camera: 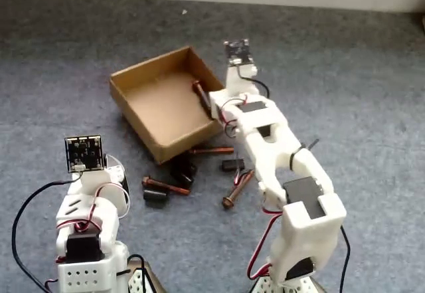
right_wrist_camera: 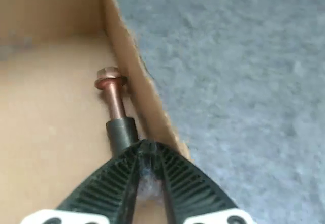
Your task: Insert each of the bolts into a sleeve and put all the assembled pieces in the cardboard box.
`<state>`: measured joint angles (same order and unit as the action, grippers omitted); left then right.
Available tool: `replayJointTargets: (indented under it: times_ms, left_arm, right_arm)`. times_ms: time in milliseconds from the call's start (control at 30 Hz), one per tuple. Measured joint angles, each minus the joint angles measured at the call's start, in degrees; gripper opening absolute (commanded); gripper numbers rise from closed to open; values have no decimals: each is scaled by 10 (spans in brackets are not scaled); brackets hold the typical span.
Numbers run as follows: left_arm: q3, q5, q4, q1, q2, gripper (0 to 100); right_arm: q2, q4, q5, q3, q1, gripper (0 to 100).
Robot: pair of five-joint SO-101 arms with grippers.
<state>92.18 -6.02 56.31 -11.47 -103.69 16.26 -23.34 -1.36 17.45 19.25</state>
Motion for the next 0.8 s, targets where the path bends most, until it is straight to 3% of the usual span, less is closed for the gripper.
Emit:
replayJointTargets:
  times_ms: [300, 467, 667, 800]
  left_arm:
    - [0, 0, 0, 0, 0, 38]
    - [0, 0, 0, 0, 0, 53]
    - [0, 0, 0, 0, 0, 153]
    - [0, 1, 0, 0, 0, 153]
  right_arm:
    - [-95, -51, -1, 27, -11, 6]
    - [-184, -53, -1, 64, 32, 14]
    - [-252, -109, -16, 68, 56, 202]
    - [-236, -134, -38, 67, 55, 218]
